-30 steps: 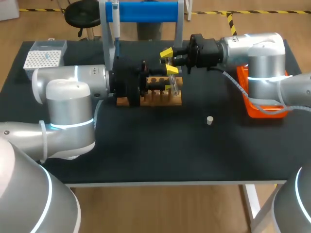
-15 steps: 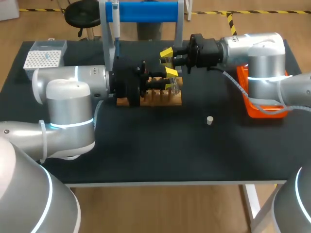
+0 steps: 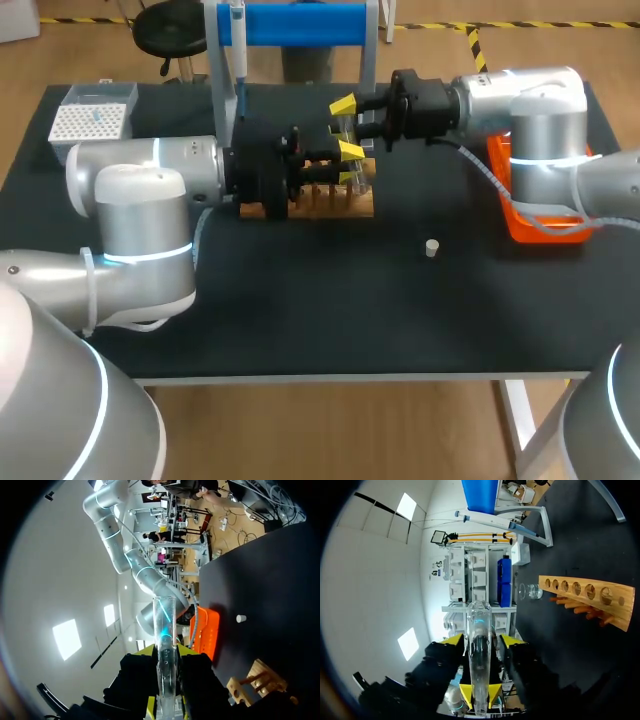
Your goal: Invert the test tube, pick up the pipette, mount the tip to pipette, aspirate from beaker and dispense into the tube, eject the tip, return the pipette, and cap with the stopper.
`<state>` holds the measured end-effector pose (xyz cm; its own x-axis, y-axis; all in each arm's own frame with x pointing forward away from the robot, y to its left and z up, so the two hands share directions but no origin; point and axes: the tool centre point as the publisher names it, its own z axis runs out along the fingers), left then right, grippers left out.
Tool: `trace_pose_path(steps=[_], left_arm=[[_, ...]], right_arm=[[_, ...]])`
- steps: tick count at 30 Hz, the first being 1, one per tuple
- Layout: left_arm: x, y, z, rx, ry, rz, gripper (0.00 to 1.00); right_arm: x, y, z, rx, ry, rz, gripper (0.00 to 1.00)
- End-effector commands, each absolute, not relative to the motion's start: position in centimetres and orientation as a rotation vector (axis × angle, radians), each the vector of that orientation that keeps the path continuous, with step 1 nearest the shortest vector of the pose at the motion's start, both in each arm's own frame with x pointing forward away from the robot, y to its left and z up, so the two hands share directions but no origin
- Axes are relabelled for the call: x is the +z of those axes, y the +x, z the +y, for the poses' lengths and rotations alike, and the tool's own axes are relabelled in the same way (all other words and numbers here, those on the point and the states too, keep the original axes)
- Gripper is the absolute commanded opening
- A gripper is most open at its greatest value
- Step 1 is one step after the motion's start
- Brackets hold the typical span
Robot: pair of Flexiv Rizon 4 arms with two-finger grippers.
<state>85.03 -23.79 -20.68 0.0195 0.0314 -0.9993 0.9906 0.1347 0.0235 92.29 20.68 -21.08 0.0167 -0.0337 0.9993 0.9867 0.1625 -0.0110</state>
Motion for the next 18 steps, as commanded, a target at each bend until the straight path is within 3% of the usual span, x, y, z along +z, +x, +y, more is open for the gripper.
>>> trace_pose_path(steps=[1, 18], left_arm=[[-20.61, 84.96, -23.87, -1.075, 1.140, 1.278, 0.00], [-20.61, 84.96, -23.87, -1.075, 1.140, 1.278, 0.00]], right_arm=[[-21.09, 92.31, 20.61, -1.094, -1.069, -1.249, 1.00], [-20.57, 92.09, 19.95, -1.177, -1.048, -1.358, 1.00]])
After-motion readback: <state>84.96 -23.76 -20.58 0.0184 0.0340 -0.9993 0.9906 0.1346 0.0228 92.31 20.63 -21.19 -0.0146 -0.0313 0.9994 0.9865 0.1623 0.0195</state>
